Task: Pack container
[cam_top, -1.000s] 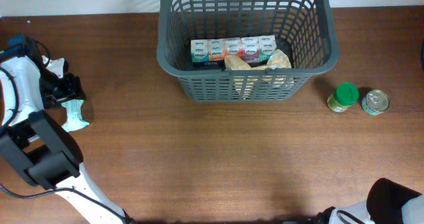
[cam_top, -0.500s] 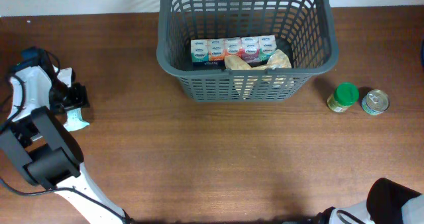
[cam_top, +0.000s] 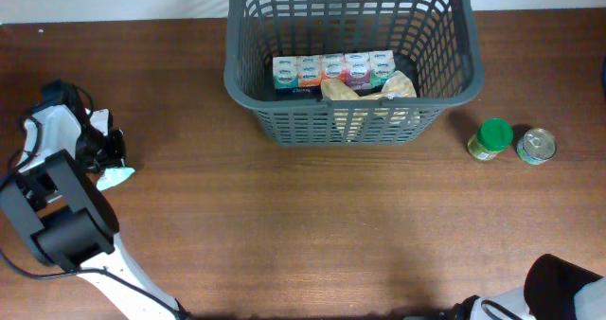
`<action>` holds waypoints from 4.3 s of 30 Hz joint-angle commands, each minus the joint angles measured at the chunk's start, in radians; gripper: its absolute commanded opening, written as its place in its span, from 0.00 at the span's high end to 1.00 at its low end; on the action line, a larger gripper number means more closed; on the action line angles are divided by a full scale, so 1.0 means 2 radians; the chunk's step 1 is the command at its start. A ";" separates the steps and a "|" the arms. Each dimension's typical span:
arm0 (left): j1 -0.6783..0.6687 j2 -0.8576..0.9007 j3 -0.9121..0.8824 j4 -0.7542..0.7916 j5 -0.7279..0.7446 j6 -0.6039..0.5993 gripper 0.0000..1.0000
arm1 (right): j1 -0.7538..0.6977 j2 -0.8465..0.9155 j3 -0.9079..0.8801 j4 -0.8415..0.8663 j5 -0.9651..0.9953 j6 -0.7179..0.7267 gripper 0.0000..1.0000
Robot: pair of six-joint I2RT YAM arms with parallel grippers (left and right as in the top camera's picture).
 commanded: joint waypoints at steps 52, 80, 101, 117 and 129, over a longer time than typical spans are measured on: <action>-0.458 0.131 0.465 -0.213 0.097 0.363 0.05 | -0.004 0.002 0.002 0.001 0.002 0.004 0.01; -0.282 -0.067 0.652 -0.261 -0.031 0.104 0.01 | -0.004 0.002 0.002 0.002 0.002 0.004 0.01; -0.100 -0.075 0.385 -0.260 0.075 0.017 0.01 | -0.008 0.072 -0.150 -0.010 0.122 -0.009 0.01; -0.100 -0.075 0.376 -0.262 0.075 0.017 0.01 | -0.030 0.227 -0.283 0.099 0.113 0.057 0.01; -0.100 -0.075 0.376 -0.262 0.075 0.017 0.01 | -0.033 0.318 -0.283 0.123 0.079 0.057 0.01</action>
